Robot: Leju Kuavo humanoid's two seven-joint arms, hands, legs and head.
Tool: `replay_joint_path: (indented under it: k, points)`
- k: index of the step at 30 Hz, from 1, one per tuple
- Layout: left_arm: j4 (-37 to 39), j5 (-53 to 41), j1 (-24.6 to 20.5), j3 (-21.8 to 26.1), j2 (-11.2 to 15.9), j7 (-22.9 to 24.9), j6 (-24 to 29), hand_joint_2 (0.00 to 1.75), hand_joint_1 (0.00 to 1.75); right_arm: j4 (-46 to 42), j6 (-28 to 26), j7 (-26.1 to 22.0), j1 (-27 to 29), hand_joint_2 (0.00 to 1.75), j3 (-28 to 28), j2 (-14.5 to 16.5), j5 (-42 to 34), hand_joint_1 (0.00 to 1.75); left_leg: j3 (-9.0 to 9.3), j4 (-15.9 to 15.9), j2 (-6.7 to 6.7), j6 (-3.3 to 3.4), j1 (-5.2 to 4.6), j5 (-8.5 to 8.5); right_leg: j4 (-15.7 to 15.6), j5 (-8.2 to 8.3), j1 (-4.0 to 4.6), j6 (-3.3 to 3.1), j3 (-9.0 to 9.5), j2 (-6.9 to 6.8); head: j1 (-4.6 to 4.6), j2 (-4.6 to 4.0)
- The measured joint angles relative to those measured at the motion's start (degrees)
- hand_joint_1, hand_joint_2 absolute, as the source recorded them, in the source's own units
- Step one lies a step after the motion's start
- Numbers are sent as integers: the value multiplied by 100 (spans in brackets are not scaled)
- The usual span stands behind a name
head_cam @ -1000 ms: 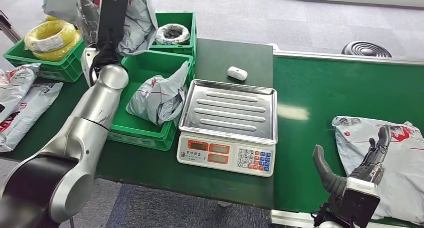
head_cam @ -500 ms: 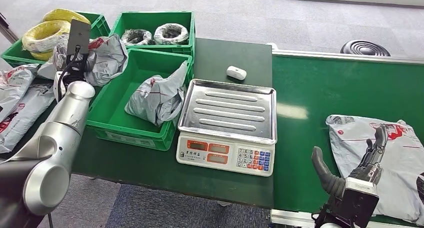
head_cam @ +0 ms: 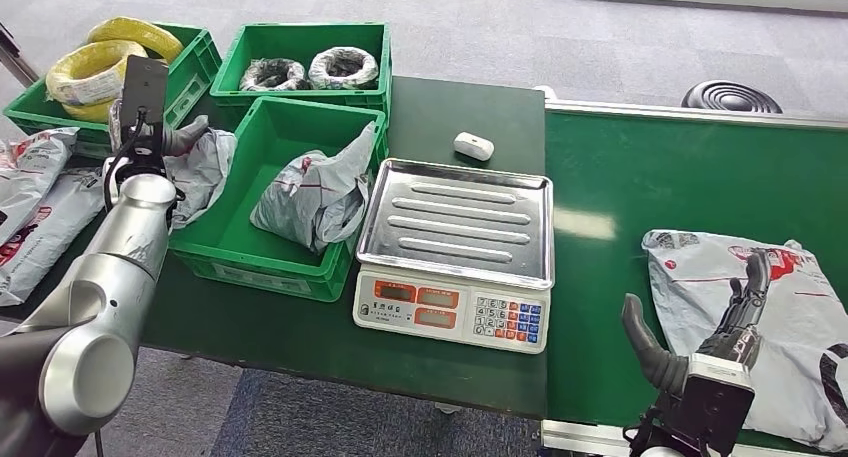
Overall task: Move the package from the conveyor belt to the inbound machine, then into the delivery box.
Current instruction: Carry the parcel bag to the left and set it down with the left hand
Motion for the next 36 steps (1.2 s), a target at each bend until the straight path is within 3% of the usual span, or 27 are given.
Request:
replay_joint_path:
  k: [7,11,14,20,23,28,31,36]
  points:
    - [-577,564,157,37,-122,-707,-297,175,0,48,69,-1,4,175,-18,18,85,0,0,0,1,0,0,0,0,0,0,0,0,1,-1,0]
    - [-1460,1190,651,-27,-150,-1203,-474,175,0,51,88,-19,43,175,-66,25,72,0,1,0,5,-1,-1,-3,0,0,0,0,-1,4,0,0]
    - [-2684,1996,1539,-178,-147,-1489,-727,175,0,49,149,-68,140,175,-174,26,-6,0,7,-3,12,-6,-2,-14,-1,-8,-1,-6,2,10,-1,0]
    - [-5378,2959,4137,-588,-151,-2112,-891,175,0,18,413,-100,439,175,-443,71,-36,0,15,-5,50,-11,-2,-43,-3,-29,-1,-9,-3,44,-1,0]
    - [-6115,3188,4893,-678,-161,-2152,-939,175,0,15,556,-67,479,175,-487,107,-46,0,17,-7,48,-11,-2,-54,-4,-36,-1,-12,8,45,0,0]
    - [-7074,3503,6565,-820,-377,-2581,-955,175,0,67,894,35,582,175,-472,121,-163,0,54,-8,70,-13,-1,-79,-5,-58,0,-15,24,67,0,0]
    - [-7378,3674,7116,-896,-485,-2645,-955,175,0,128,945,43,584,175,-416,119,-205,0,53,-8,48,-13,-1,-80,-5,-64,0,-13,34,48,-1,0]
    - [-7582,4015,7596,-1021,-763,-2584,-1005,175,0,410,1068,51,576,175,-104,70,-255,0,56,-8,46,-12,1,-80,-5,-64,1,-13,37,44,-1,0]
